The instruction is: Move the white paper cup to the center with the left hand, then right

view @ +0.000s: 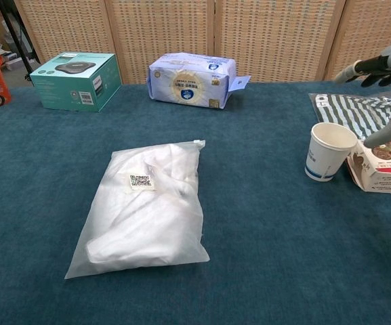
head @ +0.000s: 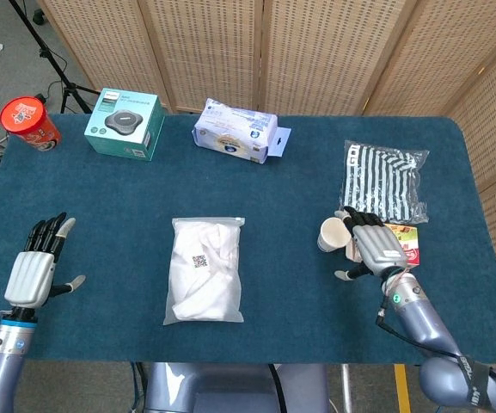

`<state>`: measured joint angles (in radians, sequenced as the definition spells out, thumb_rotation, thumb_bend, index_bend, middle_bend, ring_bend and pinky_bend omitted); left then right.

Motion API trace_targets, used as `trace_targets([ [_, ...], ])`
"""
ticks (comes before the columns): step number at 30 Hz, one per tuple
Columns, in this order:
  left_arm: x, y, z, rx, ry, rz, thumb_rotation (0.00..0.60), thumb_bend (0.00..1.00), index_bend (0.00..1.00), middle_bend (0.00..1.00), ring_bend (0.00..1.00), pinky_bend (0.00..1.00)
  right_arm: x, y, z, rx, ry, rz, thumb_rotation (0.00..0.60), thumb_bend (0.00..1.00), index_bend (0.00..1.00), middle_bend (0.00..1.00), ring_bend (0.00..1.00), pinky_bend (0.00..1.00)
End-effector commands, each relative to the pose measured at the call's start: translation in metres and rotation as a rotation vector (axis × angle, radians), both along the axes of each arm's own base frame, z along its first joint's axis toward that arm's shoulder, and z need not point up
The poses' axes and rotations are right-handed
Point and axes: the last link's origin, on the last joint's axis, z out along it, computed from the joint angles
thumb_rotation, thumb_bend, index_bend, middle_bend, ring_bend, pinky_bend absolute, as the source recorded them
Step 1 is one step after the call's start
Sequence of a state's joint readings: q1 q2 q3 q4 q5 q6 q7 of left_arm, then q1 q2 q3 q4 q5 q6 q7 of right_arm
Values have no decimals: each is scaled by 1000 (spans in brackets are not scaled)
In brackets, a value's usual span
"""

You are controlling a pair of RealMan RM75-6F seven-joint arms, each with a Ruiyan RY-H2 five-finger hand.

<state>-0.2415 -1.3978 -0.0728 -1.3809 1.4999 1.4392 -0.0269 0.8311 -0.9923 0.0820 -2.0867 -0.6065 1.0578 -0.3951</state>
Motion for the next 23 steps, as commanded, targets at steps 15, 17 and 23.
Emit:
trace_targets([
  [15, 2, -6, 5, 55, 39, -2, 600, 123, 0, 0, 0, 0, -146, 82, 6, -424, 217, 204, 600, 53, 0, 0, 0, 0],
  [17, 4, -6, 6, 69, 40, -12, 600, 122, 0, 0, 0, 0, -153, 85, 5, -424, 201, 189, 600, 53, 0, 0, 0, 0],
  [23, 7, -10, 5, 78, 39, -21, 600, 122, 0, 0, 0, 0, -163, 88, 7, -403, 159, 152, 600, 53, 0, 0, 0, 0],
])
